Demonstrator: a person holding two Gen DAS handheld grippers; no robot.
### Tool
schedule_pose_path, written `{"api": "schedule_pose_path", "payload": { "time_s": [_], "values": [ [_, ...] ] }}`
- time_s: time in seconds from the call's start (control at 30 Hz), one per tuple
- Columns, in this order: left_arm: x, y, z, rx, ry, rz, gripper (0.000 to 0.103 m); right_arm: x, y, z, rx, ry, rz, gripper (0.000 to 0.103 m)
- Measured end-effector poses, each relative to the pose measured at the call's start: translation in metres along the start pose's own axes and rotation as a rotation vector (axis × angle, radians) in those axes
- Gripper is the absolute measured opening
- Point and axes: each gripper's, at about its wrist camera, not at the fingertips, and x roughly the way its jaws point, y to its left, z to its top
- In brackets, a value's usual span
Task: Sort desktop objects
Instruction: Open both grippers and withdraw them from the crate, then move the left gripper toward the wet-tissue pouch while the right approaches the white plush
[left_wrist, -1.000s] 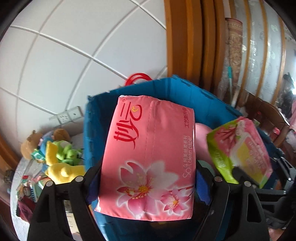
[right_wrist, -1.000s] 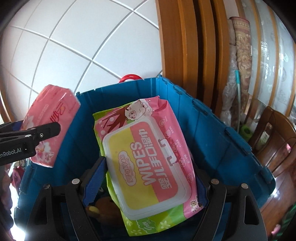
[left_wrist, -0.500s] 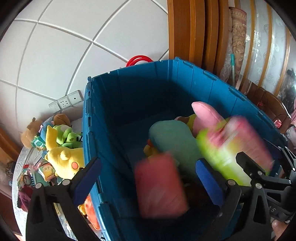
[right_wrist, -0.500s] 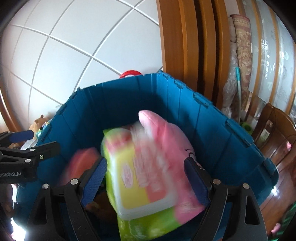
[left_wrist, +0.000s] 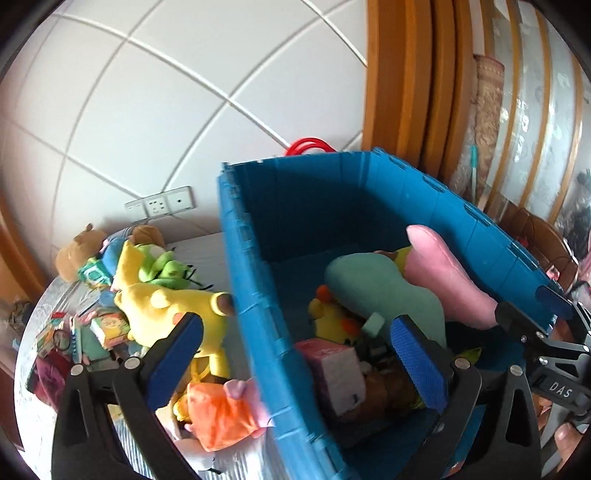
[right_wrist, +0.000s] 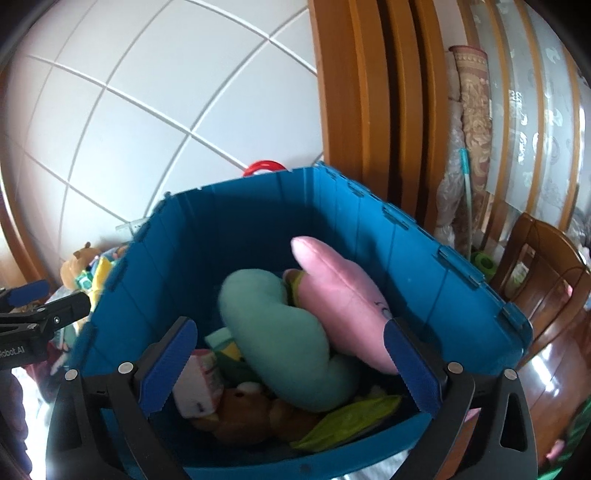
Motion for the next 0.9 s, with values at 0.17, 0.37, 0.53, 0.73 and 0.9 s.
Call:
{"api": "schedule_pose_path", "payload": {
  "time_s": [0.17, 0.37, 0.53, 0.73, 0.9],
  "values": [
    [-0.017, 0.036, -0.02, -0.042, -0.013, 0.035, 0.103, -0.019, 0.031, -0.004, -0.025, -0.047, 0.052, 0.103],
    [-0.032, 0.094, -0.052, -0.097, -0.001, 0.081, 0.103, -0.038, 0.085, -0.011, -0.071, -0.099, 0.127, 0.103],
    [-0.044, 0.153, -0.08, -0.151, 0.018, 0.131, 0.103, -0.041, 0.148, -0.021, -0.129, -0.083, 0.191, 0.103],
    [-0.058, 0.234, -0.125, -0.196, 0.053, 0.234, 0.103, -0.037, 0.221, -0.051, -0.183, -0.029, 0.262, 0.103],
    [-0.064, 0.296, -0.167, -0.234, 0.108, 0.275, 0.103, -0.031, 0.28, -0.08, -0.223, 0.023, 0.311, 0.103]
  ]
}}
